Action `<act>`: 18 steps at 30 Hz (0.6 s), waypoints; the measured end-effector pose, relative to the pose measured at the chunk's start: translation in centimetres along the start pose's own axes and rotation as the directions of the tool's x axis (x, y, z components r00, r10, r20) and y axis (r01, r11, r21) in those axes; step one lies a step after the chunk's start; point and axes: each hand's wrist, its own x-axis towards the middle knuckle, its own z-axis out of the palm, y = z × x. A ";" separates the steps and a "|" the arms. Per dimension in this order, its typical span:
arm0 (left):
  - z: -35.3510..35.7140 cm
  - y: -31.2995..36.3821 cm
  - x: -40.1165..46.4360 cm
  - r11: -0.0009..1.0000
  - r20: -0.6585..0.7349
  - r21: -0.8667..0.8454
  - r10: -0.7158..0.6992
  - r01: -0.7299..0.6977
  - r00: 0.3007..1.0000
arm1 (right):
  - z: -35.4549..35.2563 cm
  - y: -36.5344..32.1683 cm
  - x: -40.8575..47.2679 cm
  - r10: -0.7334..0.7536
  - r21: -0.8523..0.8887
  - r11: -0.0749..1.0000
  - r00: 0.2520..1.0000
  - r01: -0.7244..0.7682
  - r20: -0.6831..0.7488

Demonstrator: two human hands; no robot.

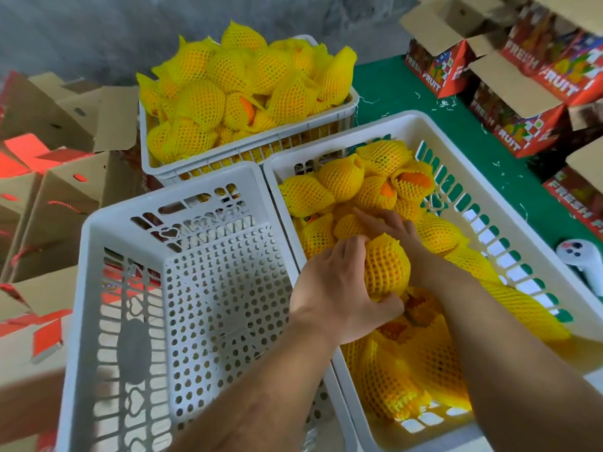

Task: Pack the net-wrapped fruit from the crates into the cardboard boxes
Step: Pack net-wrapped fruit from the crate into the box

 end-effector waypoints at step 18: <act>-0.8 0.0 -0.9 0.968 -0.102 -0.251 -0.017 -0.009 0.995 | -0.8 -2.0 -3.7 -0.016 0.129 0.989 0.935 0.066 -0.355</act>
